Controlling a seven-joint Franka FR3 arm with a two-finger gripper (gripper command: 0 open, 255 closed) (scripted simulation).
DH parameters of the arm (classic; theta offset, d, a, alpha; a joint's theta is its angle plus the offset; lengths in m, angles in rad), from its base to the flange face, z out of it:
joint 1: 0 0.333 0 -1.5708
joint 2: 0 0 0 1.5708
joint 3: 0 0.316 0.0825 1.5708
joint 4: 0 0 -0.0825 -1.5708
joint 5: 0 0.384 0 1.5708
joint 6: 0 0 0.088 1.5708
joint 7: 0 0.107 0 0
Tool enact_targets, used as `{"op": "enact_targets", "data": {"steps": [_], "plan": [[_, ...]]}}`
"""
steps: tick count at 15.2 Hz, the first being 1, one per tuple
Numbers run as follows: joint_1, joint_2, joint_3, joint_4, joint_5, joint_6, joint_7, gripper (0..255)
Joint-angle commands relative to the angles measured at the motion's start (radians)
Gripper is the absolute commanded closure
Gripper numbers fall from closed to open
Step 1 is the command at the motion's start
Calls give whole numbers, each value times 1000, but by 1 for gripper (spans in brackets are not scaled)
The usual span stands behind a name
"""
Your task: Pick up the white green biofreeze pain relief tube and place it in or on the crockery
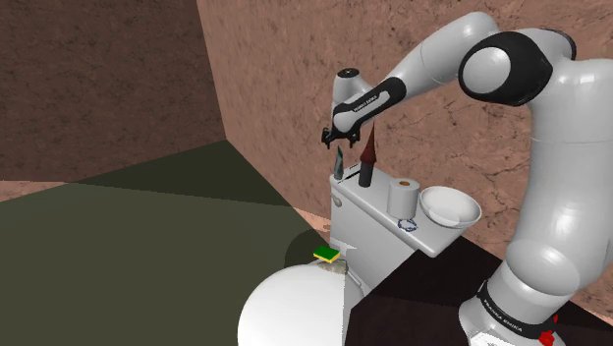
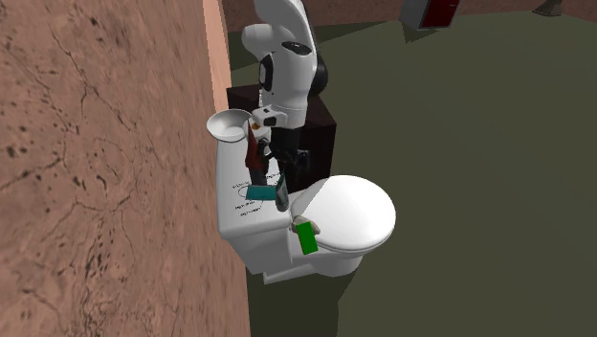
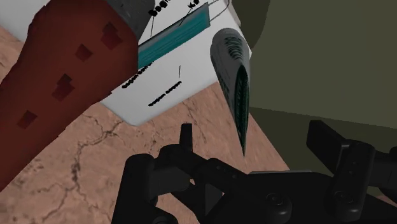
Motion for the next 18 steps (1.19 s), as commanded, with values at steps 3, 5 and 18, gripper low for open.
{"op": "enact_targets", "data": {"steps": [3,5,18], "plan": [[-3,45,-7,16,-7,31,5,0],[-5,74,-11,26,-12,51,8,0],[-5,74,-11,26,-12,51,8,255]]}}
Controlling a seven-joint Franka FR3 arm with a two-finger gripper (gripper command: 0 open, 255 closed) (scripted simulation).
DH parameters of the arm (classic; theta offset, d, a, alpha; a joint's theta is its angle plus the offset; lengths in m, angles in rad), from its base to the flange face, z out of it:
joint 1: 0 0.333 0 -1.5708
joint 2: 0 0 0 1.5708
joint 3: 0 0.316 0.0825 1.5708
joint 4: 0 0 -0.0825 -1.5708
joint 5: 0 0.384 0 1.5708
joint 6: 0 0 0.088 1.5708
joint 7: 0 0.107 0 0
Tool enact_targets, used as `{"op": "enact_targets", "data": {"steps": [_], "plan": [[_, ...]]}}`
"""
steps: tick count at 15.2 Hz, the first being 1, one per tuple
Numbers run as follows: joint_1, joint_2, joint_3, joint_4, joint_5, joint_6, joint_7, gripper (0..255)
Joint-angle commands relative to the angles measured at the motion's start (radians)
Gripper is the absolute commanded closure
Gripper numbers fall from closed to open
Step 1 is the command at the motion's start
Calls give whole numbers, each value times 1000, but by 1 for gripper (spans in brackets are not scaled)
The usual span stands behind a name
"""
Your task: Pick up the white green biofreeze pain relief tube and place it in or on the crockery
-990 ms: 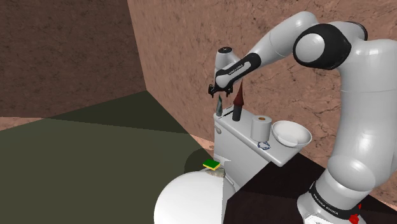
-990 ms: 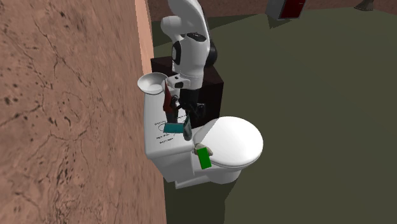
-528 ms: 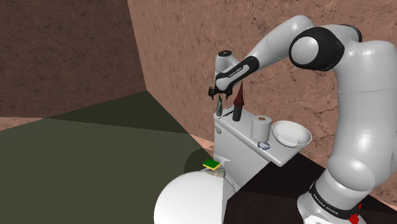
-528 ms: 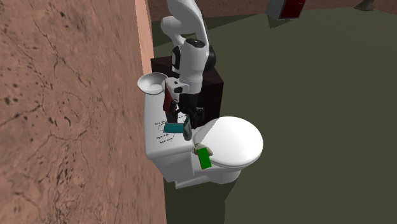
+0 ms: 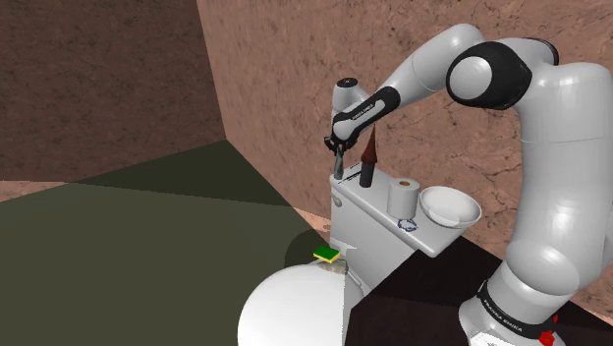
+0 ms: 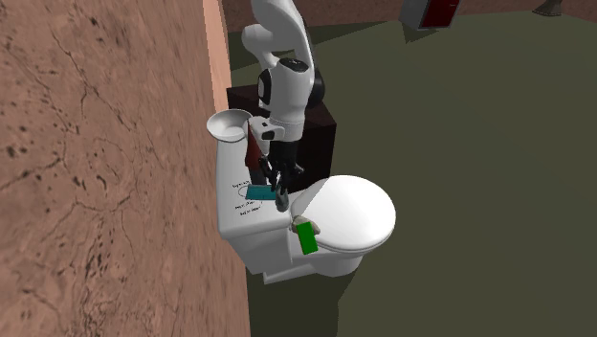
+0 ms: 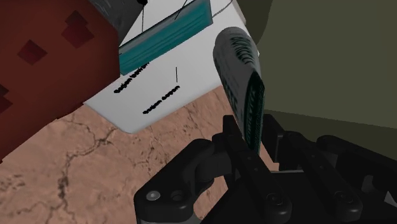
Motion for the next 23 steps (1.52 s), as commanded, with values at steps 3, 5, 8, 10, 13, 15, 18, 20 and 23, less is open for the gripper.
{"op": "enact_targets", "data": {"steps": [3,5,8,10,13,15,18,20,23], "plan": [[0,0,0,-1,0,0,0,255],[0,0,0,0,0,0,0,255],[-3,-23,5,7,9,-30,-11,255],[-4,-38,9,13,15,-51,-19,255],[-6,-59,13,24,24,-82,-30,255],[-8,-72,16,32,30,-103,-38,255],[-9,-91,19,46,38,-135,-48,255],[-10,-103,22,57,43,-157,-55,255],[-11,-119,25,75,51,-190,-66,255]]}}
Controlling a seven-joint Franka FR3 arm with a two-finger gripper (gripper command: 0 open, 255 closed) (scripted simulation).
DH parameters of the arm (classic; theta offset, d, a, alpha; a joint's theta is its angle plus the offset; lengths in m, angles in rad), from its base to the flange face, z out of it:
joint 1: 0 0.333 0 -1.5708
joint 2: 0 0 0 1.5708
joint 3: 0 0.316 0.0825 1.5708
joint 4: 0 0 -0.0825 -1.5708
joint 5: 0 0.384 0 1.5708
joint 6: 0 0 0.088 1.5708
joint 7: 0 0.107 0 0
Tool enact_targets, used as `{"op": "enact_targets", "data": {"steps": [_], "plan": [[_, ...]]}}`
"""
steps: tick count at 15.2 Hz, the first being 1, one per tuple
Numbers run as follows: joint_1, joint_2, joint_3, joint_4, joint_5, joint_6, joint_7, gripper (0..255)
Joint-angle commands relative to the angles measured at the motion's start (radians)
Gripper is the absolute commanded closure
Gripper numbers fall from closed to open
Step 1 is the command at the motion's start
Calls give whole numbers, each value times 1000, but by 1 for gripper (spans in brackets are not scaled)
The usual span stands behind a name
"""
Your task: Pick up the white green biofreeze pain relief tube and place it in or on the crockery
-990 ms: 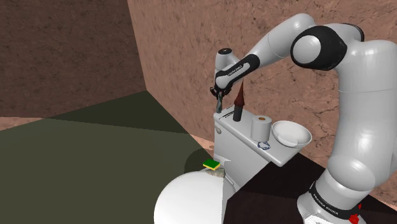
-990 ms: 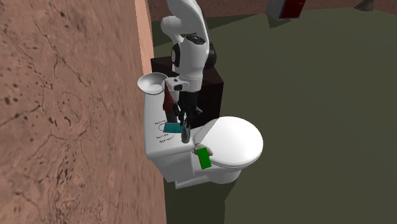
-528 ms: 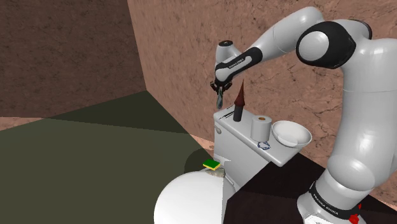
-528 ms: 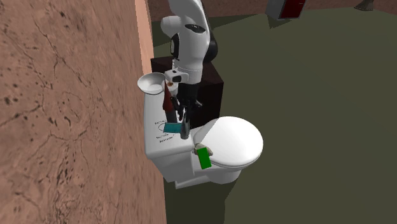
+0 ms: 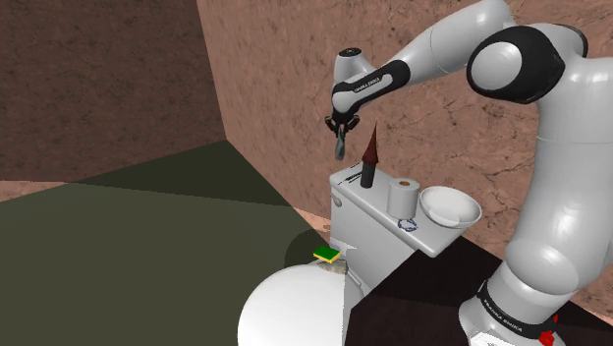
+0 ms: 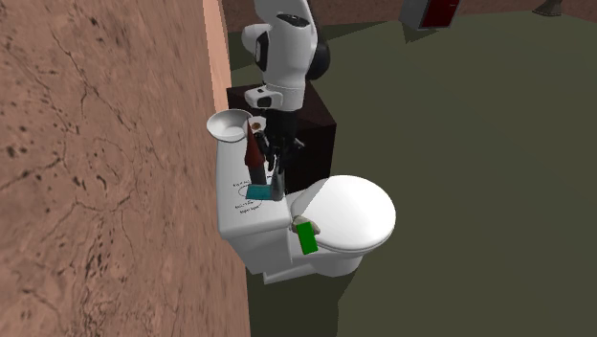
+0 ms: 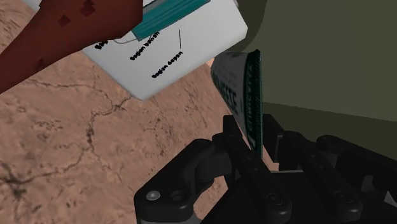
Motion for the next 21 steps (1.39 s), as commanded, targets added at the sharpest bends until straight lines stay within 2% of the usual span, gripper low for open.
{"op": "enact_targets", "data": {"steps": [1,10,15,21], "plan": [[0,-9,2,16,5,-25,-7,255],[-1,-44,8,76,24,-118,-33,255],[-38,-232,-5,-165,38,-56,-76,255],[-74,-445,-37,-404,58,-17,-149,255]]}}
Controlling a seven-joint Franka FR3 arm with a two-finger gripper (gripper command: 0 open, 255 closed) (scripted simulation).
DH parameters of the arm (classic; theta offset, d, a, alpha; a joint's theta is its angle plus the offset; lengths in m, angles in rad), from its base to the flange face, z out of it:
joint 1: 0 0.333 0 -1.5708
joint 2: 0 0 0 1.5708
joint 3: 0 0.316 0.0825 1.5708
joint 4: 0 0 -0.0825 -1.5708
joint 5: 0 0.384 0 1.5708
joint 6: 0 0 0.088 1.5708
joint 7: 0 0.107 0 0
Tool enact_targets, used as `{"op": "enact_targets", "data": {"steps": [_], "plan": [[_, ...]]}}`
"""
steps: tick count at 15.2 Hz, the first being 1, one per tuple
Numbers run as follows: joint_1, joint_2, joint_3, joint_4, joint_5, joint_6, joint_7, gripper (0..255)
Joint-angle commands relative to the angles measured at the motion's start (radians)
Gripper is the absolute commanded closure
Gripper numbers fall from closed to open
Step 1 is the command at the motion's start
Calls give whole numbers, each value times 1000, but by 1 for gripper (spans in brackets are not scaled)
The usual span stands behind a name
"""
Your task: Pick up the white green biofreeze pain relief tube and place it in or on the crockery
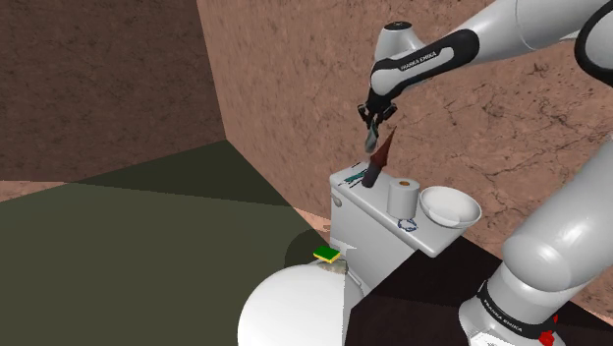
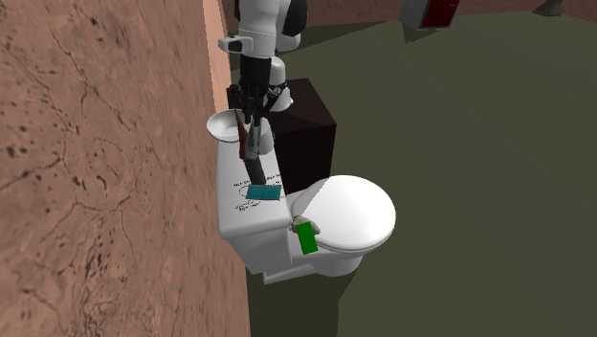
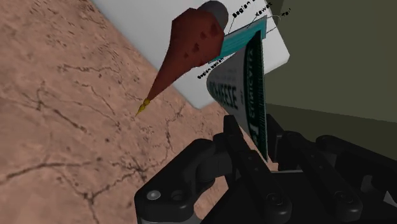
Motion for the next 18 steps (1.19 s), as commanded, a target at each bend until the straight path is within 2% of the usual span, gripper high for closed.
{"op": "enact_targets", "data": {"steps": [1,9,18], "plan": [[-11,-63,-14,-71,5,12,-27,255],[-52,-344,-90,-316,7,-6,-147,255],[-128,-663,-200,-508,-38,-113,-303,255]]}}
